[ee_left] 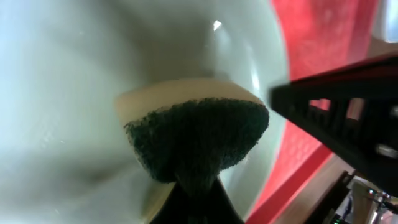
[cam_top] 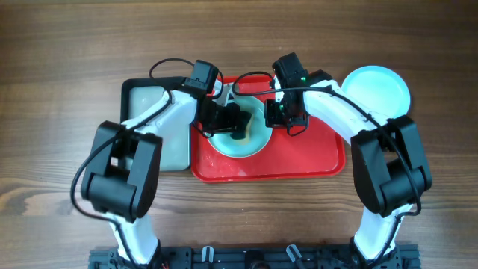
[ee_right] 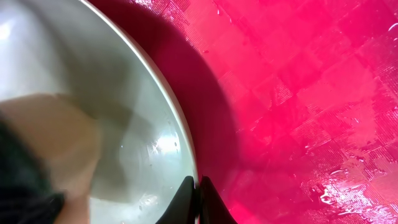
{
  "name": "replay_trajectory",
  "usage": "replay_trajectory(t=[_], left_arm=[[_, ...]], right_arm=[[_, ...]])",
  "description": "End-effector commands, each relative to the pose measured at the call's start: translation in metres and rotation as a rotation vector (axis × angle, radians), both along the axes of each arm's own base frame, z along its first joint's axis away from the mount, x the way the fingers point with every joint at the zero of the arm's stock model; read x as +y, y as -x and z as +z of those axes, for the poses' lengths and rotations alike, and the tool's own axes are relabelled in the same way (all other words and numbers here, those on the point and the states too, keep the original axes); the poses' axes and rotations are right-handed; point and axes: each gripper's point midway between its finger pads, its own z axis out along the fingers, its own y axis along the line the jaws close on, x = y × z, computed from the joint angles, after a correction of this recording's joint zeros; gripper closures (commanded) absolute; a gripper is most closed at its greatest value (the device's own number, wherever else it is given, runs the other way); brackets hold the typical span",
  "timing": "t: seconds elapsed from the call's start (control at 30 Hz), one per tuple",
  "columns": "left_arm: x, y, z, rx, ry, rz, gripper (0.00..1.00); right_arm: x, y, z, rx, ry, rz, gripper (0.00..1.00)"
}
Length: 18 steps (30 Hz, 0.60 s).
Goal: Clean dirty plates on tray and stack at the side
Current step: 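Scrub the held light-blue plate with the sponge in the left gripper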
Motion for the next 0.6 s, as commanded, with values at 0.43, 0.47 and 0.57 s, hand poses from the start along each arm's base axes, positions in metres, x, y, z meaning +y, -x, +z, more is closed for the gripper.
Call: replay_trajectory(t=[0.43, 0.47, 0.57], left_arm=[[0.067, 0.000, 0.020, -0.171, -0.312, 0.248, 0.96], [0.067, 0.000, 0.018, -0.171, -0.311, 0.256, 0.96], [0.069, 0.003, 0.012, -0.153, -0.315, 0.270, 0.96]], right_arm=[[0.005, -0.006, -0.006, -0.019, -0.010, -0.001, 0.94], [0.005, -0.006, -0.006, -0.019, -0.010, 0.000, 0.95], [0.005, -0.006, -0.006, -0.019, -0.010, 0.000, 0.95]])
